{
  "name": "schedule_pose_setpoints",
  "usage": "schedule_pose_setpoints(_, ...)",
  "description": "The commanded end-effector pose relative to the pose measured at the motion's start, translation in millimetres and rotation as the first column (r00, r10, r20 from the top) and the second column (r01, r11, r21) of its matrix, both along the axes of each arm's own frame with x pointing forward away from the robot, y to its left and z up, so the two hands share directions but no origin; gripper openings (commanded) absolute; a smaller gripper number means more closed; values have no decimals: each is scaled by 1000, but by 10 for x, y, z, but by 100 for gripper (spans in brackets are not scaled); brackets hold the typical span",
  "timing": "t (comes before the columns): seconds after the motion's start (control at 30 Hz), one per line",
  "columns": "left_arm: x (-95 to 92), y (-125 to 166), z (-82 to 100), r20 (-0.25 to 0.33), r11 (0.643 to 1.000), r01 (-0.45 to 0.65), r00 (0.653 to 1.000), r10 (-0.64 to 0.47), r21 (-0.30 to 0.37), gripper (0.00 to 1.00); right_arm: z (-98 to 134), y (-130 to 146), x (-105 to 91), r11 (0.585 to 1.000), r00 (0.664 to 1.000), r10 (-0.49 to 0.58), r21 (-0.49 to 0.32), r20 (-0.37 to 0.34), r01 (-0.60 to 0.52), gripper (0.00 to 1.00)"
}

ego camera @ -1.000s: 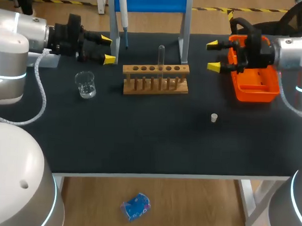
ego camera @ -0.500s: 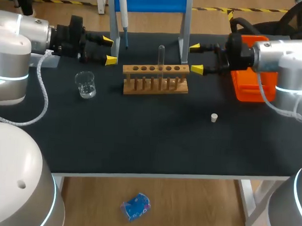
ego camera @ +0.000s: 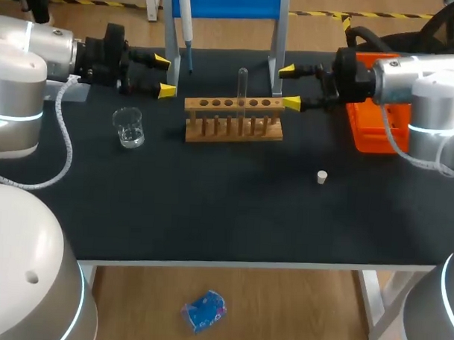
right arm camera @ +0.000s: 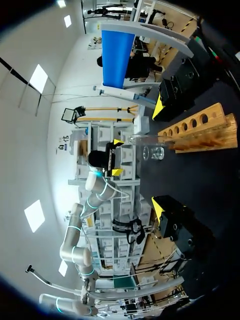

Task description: Invert the test tube, pick up the pipette, mount the tip to pipette, aspirate from beaker and dispense into the tube, eject the tip, return the pipette, and cap with the stopper.

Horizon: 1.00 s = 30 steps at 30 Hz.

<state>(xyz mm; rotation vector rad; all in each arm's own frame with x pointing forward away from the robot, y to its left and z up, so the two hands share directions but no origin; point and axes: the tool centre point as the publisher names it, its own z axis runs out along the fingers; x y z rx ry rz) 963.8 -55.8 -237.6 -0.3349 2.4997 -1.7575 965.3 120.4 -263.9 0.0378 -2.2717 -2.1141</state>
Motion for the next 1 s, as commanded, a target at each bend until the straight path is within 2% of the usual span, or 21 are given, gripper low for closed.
schedule_pose_setpoints(0.03, 6, 1, 2, -1, 1000, 1, 1000, -1, 2, 100, -95, 169, 112, 1000, 1000, 17, 9, -10, -17, 100)
schedule_pose_setpoints(0.3, 6, 1, 2, -1, 1000, 1, 1000, -1, 2, 100, -218, 375, 192, 998, 999, 38, 43, -23, -37, 100)
schedule_pose_setpoints(0.8, 6, 1, 2, -1, 1000, 1, 1000, -1, 2, 100, -195, 743, 339, 995, 996, 94, 44, -10, -93, 100)
schedule_pose_setpoints(0.9, 6, 1, 2, -1, 1000, 1, 1000, -1, 2, 100, -214, 802, 342, 994, 995, 103, 42, -16, -102, 90)
schedule_pose_setpoints(1.0, 6, 1, 2, -1, 1000, 1, 1000, -1, 2, 100, -232, 845, 353, 993, 994, 108, 41, -19, -107, 88)
